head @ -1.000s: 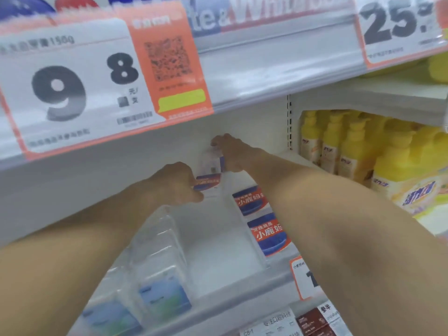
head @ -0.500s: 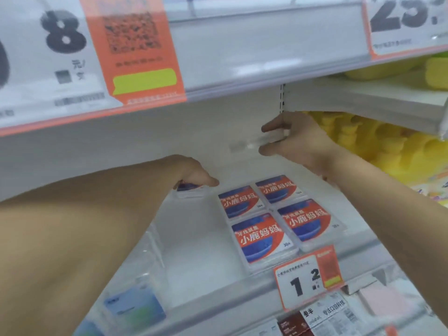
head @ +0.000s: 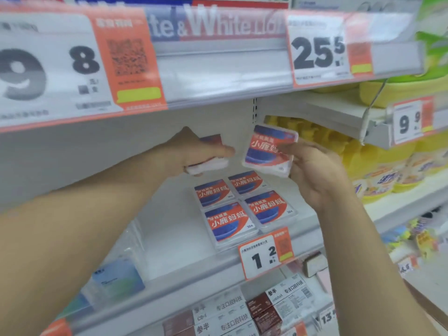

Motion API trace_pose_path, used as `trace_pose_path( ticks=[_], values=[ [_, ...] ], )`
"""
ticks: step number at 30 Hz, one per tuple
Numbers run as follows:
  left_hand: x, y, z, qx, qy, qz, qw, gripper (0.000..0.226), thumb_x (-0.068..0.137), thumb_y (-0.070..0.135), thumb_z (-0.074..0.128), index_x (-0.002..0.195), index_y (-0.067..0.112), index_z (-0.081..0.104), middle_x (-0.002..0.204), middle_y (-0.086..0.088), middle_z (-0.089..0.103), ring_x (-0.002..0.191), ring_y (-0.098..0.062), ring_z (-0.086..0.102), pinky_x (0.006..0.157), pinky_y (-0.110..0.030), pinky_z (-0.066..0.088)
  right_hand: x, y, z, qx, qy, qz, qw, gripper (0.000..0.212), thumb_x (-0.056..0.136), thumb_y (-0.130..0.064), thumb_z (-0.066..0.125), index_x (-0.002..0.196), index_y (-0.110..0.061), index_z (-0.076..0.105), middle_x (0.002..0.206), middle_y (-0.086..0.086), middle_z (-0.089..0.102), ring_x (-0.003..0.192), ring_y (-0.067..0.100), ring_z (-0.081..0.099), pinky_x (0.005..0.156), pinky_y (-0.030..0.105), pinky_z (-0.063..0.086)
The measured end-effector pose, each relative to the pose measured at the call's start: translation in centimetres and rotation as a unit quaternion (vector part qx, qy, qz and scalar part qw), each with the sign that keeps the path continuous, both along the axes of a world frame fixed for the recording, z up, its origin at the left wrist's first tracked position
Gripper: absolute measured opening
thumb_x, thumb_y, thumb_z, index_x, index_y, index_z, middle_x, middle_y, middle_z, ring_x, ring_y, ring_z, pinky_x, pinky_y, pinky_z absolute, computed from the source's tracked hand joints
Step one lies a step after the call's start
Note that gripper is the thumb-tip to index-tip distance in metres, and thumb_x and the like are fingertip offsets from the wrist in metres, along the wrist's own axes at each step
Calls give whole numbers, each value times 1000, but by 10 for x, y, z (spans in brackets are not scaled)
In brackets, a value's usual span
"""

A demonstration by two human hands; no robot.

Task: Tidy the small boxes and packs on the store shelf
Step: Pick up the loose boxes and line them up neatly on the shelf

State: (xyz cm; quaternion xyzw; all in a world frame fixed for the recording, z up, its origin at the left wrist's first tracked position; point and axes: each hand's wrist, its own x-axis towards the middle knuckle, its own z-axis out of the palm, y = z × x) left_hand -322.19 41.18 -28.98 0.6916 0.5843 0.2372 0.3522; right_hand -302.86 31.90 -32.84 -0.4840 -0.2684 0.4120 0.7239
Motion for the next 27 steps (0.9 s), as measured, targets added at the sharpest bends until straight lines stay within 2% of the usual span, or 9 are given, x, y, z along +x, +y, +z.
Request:
trace_pose_path(
  ticks=[3,6,8,10,13,15,18,23,27],
  values=[
    [10,-27,-19,23,-21,-13,999,60,58,57,84,94,16,61,93,-2,69,78,-17,67,60,-24,52,-2,-11,-21,1,-9,-43,999,38,76,6,75,111,-6,67,100,15,75,80,26,74,72,39,60],
    [16,-45,-41,22,-51,13,998,50,63,52,81,96,18,63,93,-1,71,79,-20,69,65,-29,56,-4,-20,-38,8,-78,-79,994,27,84,-11,76,108,-20,69,98,1,77,82,18,73,64,29,54],
    [14,-57,-48,43,-63,36,996,22,76,35,76,78,20,59,85,1,68,82,-23,69,74,-33,57,-3,-23,-45,1,-136,-103,985,29,85,-23,77,112,-19,70,101,1,76,90,18,73,72,31,56],
    [11,-65,-55,78,-64,41,994,17,79,28,73,78,21,58,85,3,66,88,-24,67,80,-35,56,-3,-26,-48,-16,-166,-128,978,34,81,-32,79,109,-15,70,98,4,77,90,18,74,77,33,57],
    [6,-70,-62,129,-7,36,991,30,78,34,71,104,22,63,104,2,68,95,-19,63,75,-26,47,0,-26,-49,-48,-161,-152,974,38,74,-38,84,97,-12,69,84,5,77,78,18,75,70,31,57],
    [2,-71,-66,163,45,35,985,32,80,37,68,108,21,62,107,0,64,100,-20,59,74,-25,41,3,-26,-45,-44,-150,-144,977,28,79,-33,82,95,-12,71,84,5,76,72,17,73,60,25,54],
    [1,-77,-71,217,137,21,966,47,84,46,63,122,19,56,120,-8,52,115,-27,48,90,-32,42,7,-22,-40,-51,-146,-132,979,22,87,-28,74,103,-14,73,87,6,75,60,10,67,47,17,47],
    [-9,-100,-80,216,143,-117,959,65,76,61,64,131,29,50,131,4,49,121,-17,40,98,-30,40,6,-15,-42,-110,-176,-91,974,22,92,-25,67,106,-8,71,87,2,74,71,12,68,64,26,52],
    [-19,-108,-92,266,167,-141,939,67,78,53,67,137,30,44,138,8,42,127,-14,33,105,-31,38,6,-20,-43,-175,-319,-56,930,42,88,-33,71,121,-8,68,109,4,74,100,22,68,88,36,53]
  ],
)
